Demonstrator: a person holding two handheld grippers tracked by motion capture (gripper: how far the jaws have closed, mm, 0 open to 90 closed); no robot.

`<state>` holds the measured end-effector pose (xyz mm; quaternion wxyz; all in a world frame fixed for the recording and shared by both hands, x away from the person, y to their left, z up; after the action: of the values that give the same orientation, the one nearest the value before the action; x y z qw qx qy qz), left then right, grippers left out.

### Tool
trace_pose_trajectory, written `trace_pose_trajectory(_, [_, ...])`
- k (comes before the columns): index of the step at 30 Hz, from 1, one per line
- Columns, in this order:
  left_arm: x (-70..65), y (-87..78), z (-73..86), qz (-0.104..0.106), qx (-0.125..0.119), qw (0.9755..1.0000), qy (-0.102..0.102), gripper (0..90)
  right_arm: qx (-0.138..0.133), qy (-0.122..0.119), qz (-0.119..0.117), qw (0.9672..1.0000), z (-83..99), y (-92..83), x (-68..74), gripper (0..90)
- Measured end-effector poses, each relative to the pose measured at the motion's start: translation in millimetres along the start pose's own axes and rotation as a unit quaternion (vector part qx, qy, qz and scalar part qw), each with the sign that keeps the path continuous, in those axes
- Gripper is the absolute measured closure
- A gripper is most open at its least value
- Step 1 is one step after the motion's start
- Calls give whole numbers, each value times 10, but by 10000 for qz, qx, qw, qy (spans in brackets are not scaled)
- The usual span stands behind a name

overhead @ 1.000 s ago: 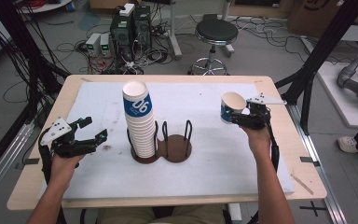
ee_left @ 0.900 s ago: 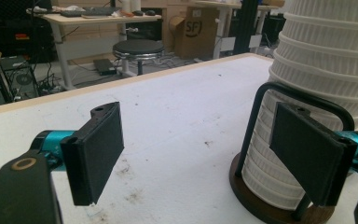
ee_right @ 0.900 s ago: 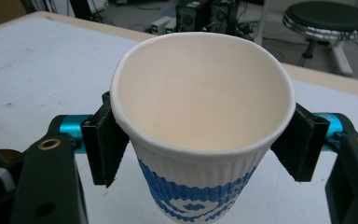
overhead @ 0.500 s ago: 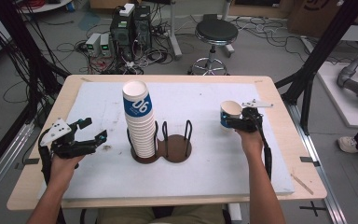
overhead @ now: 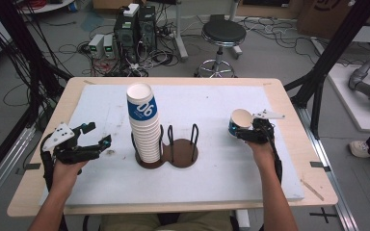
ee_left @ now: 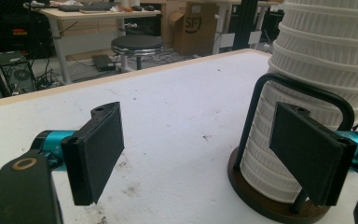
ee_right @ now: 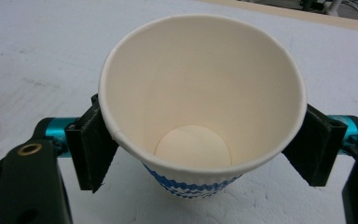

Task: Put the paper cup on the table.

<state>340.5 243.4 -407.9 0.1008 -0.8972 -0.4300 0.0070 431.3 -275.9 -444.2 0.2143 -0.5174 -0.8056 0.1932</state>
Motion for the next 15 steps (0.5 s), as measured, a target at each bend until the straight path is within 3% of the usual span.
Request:
trace_pose_trajectory(7, [4, 2, 16, 5, 19, 10000, -27, 177, 437, -172, 41, 9989, 118, -17, -13, 194])
trace_pose_trajectory(10, [5, -3, 14, 7, 8, 10000, -22, 178, 411, -168, 17, 9990, 144, -74, -50, 194])
trace_pose_trajectory(15, [9, -9, 14, 11, -13, 10000, -62, 178, 260, 43, -39, 9996, 192, -303, -102, 194])
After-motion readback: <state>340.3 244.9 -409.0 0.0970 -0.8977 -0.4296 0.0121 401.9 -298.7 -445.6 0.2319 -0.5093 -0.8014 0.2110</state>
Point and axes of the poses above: each handheld gripper's, and its own axes: y roughly forward along the jaws, z roughly out of its underside, x roughly to its left, the point moved 5 cm from there along y, roughly forward along the jaws, and after that the axes turned 8 degrees about y, right-handed, at the moved point
